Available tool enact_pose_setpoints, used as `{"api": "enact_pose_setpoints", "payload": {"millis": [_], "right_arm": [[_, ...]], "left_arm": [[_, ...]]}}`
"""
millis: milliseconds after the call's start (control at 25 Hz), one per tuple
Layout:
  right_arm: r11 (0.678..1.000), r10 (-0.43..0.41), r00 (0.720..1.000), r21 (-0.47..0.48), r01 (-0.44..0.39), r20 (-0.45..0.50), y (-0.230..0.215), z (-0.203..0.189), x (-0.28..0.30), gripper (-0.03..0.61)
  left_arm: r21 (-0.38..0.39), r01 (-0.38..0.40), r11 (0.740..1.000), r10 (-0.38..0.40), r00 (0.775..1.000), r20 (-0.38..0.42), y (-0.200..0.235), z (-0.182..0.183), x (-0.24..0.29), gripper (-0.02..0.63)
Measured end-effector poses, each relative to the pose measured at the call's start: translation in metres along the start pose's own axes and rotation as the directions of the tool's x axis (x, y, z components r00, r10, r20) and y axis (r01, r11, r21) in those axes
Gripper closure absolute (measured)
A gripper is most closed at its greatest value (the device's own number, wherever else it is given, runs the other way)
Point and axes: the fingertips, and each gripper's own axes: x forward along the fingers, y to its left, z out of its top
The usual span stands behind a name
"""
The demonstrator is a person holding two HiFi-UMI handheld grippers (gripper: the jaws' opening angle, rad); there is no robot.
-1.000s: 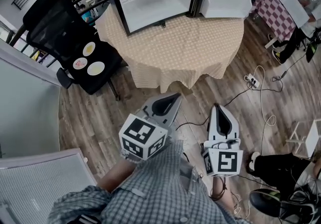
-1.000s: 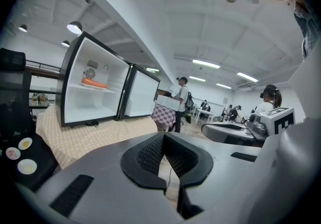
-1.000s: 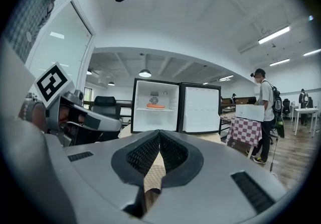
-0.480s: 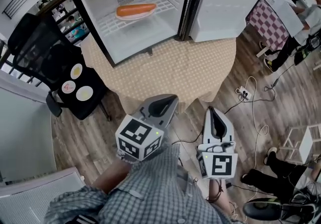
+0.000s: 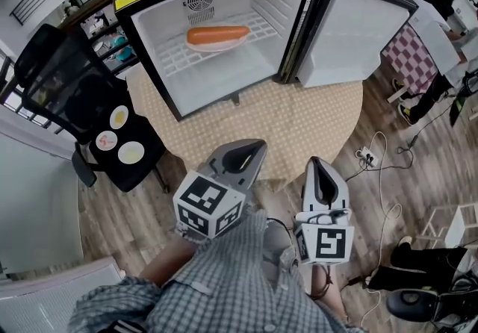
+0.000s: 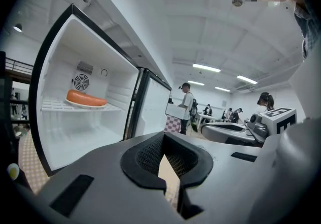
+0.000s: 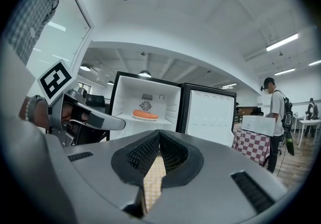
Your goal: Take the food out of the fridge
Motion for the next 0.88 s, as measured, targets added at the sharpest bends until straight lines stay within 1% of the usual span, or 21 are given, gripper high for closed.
{"api": "enact_pose_setpoints", "payload": {"millis": [120, 200, 360, 600, 880], "right_arm": [[1.000, -0.003, 1.000, 0.004, 0.003, -0.022, 0.004, 0.003, 0.011, 0.569], [1.000, 0.010, 1.000, -0.012, -0.011, -0.025, 0.008, 0.005, 0.018, 0.569], [0.997, 0.066, 0.998, -0.026, -0.066, -0.015, 0.016, 0.006, 0.032, 0.569], [0.988, 0.146, 0.989, -0.051, -0.146, 0.001, 0.026, 0.011, 0.064, 0.569], [0.965, 0.254, 0.967, -0.074, -0.252, 0.009, 0.022, 0.011, 0.096, 0.569]], "left_arm": [[-0.011, -0.012, 1.000, 0.012, 1.000, 0.005, 0.011, 0.001, -0.005, 0.611], [-0.017, -0.030, 0.999, 0.030, 0.999, 0.012, 0.019, 0.003, -0.008, 0.611], [-0.045, -0.076, 0.996, 0.077, 0.996, 0.032, 0.035, 0.006, -0.017, 0.611], [-0.065, -0.158, 0.985, 0.162, 0.986, 0.048, 0.061, 0.009, -0.019, 0.611], [-0.102, -0.247, 0.964, 0.254, 0.965, 0.063, 0.080, 0.016, -0.004, 0.611]]}}
